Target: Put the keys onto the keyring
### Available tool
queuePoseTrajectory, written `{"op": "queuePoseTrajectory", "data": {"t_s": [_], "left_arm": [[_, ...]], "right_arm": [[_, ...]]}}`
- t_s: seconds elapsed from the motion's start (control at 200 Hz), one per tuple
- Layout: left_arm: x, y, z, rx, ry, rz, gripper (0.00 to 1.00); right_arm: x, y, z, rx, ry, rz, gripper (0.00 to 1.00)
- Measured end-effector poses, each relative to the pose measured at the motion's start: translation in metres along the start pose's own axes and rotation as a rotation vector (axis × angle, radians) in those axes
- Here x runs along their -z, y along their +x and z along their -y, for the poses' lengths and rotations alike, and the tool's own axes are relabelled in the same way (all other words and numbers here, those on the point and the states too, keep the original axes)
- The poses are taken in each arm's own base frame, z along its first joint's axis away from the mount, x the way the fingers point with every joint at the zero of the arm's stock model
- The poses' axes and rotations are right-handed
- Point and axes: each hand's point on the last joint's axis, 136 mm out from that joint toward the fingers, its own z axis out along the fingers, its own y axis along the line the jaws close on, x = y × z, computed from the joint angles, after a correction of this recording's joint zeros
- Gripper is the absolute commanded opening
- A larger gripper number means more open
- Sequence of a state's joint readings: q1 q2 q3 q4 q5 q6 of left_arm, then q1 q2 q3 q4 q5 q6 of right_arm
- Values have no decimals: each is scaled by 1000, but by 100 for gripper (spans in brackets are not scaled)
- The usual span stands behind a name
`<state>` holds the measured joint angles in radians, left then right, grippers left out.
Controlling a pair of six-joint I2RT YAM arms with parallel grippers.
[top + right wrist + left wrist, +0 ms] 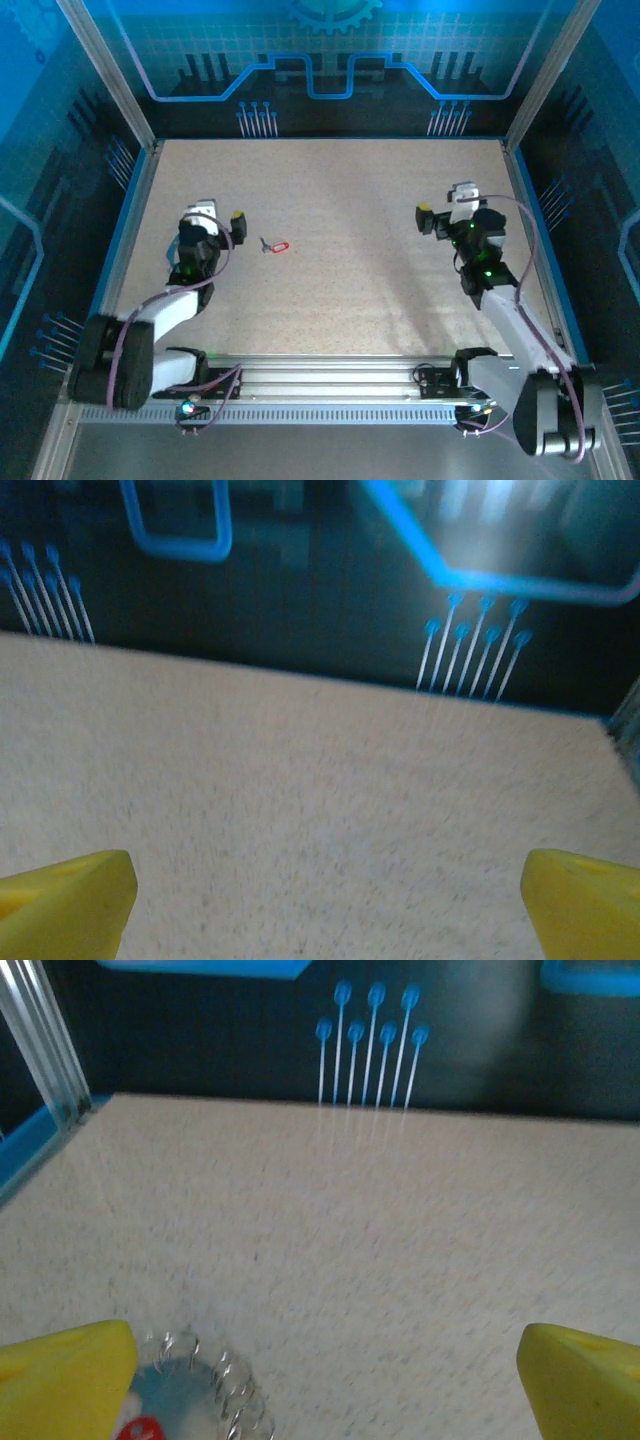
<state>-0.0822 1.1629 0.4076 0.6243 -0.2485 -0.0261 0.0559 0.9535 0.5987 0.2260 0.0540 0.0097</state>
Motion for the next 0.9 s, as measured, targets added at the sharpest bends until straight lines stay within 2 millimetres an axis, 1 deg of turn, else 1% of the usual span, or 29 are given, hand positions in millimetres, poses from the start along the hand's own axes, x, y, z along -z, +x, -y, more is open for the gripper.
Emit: {"op": "queuePoseTrajectory", "data": {"t_s": [0.03, 0.07, 0.11, 0.145, 0.18, 0.22, 0.24, 0.26, 0.295, 0.325, 0.34, 0.38, 0.445, 0.47, 0.515, 0.55, 0.625, 0.665, 0.73, 0.835, 0.9], "left_arm": [[3, -16, 1, 20, -1, 13, 99], [8, -42, 1, 70, -13, 32, 99], [11, -64, -1, 126, -29, 44, 99], [14, -84, -5, 193, -51, 56, 99], [15, -96, -11, 265, -80, 58, 99], [13, -100, -21, 356, -116, 41, 99], [10, -99, -27, 396, -133, 24, 99], [8, -96, -33, 430, -153, 6, 99], [1, -85, -45, 485, -193, -47, 99], [-7, -70, -55, 521, -238, -109, 99], [-12, -59, -61, 535, -267, -152, 99], [-20, -37, -70, 555, -322, -242, 99], [-31, 3, -77, 561, -386, -393, 99], [-32, 17, -77, 555, -400, -446, 99], [-34, 37, -77, 546, -423, -521, 99], [-34, 51, -77, 546, -437, -571, 99], [-34, 70, -77, 569, -452, -634, 99], [-35, 76, -76, 589, -457, -652, 99], [-37, 83, -75, 622, -459, -669, 99], [-42, 95, -73, 666, -461, -692, 99], [-46, 104, -71, 689, -460, -708, 99]], "right_arm": [[7, -16, 4, -22, 23, 21, 100], [15, -31, 11, -69, 60, 41, 100], [21, -39, 20, -130, 109, 41, 100], [25, -41, 28, -180, 149, 31, 100], [28, -40, 35, -223, 182, 12, 100], [29, -34, 41, -260, 212, -23, 100], [30, -28, 43, -281, 229, -48, 100], [30, -23, 45, -295, 240, -72, 100], [29, -13, 45, -316, 253, -114, 100], [28, -4, 45, -327, 263, -147, 100], [28, 0, 43, -331, 264, -164, 100], [28, 11, 40, -336, 266, -209, 100], [26, 24, 25, -326, 239, -260, 100], [26, 28, 15, -319, 217, -278, 100], [25, 34, -2, -299, 178, -300, 100], [24, 40, -19, -278, 136, -322, 100], [21, 51, -51, -235, 64, -368, 100], [18, 59, -68, -209, 29, -396, 100], [15, 73, -90, -172, -9, -440, 100], [12, 92, -113, -123, -43, -499, 100], [10, 96, -123, -103, -57, -515, 100]]}}
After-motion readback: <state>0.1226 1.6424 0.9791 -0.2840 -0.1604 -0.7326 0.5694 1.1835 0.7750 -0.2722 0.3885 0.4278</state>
